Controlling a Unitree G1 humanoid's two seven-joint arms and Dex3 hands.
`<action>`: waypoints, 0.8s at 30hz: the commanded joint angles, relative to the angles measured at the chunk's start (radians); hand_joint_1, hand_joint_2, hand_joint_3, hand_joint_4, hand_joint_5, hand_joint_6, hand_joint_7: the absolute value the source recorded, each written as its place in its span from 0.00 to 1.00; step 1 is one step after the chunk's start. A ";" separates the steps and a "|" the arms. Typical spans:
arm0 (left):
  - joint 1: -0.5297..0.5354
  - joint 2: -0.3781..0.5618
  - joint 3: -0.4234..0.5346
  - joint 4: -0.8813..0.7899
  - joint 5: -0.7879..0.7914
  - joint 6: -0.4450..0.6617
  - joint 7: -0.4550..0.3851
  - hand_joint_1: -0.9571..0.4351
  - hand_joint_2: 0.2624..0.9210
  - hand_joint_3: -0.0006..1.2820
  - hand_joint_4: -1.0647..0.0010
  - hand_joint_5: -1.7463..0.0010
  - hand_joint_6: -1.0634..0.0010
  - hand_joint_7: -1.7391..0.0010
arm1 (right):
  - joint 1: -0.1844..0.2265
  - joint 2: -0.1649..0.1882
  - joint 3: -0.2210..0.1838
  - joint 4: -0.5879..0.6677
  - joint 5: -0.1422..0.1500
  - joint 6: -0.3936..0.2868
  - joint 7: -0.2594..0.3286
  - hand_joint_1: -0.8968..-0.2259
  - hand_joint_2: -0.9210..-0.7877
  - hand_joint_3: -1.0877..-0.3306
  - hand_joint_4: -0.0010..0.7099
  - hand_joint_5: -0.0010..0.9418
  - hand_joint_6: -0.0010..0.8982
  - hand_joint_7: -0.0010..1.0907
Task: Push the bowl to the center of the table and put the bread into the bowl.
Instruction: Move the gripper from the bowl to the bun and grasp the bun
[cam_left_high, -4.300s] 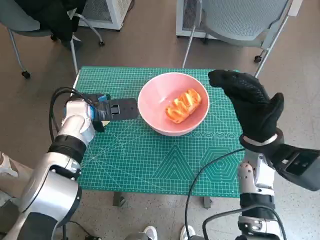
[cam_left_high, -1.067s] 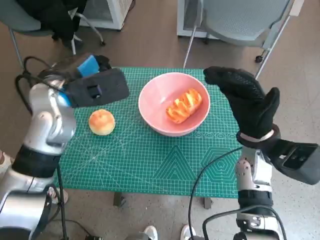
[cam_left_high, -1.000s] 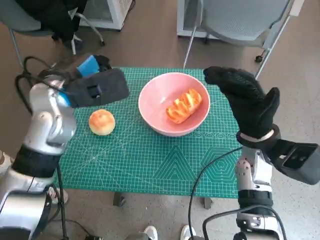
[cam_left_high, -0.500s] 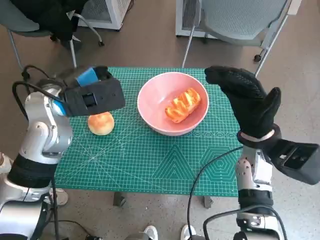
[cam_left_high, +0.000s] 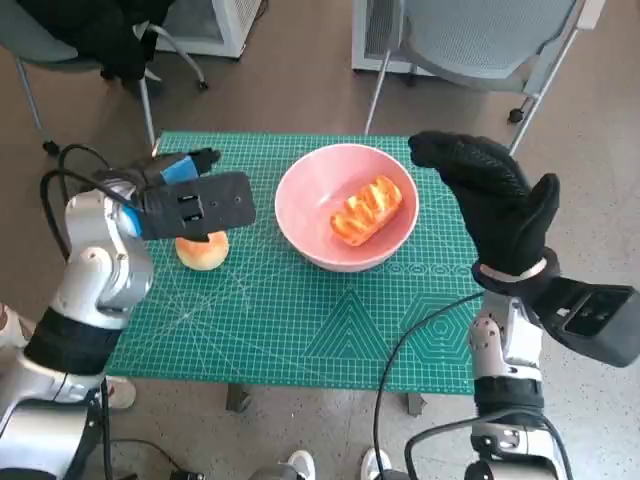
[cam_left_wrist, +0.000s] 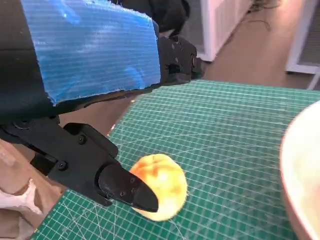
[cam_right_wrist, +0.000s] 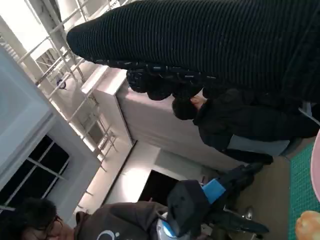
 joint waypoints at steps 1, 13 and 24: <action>0.002 -0.035 -0.031 0.082 0.013 -0.010 0.026 0.32 0.64 0.00 1.00 1.00 0.94 0.99 | 0.007 0.002 -0.002 0.012 -0.004 0.002 0.007 0.29 0.00 0.37 0.12 0.00 0.03 0.23; -0.045 -0.094 -0.075 0.280 0.014 -0.049 0.091 0.35 0.61 0.00 1.00 1.00 0.92 0.99 | 0.009 -0.001 -0.006 0.011 -0.004 0.005 0.011 0.29 0.00 0.38 0.13 0.00 0.03 0.23; -0.115 -0.158 -0.108 0.537 0.000 -0.135 0.156 0.37 0.61 0.01 1.00 1.00 0.93 0.99 | 0.016 -0.010 -0.011 0.006 -0.003 0.010 0.015 0.29 0.00 0.38 0.13 0.00 0.03 0.23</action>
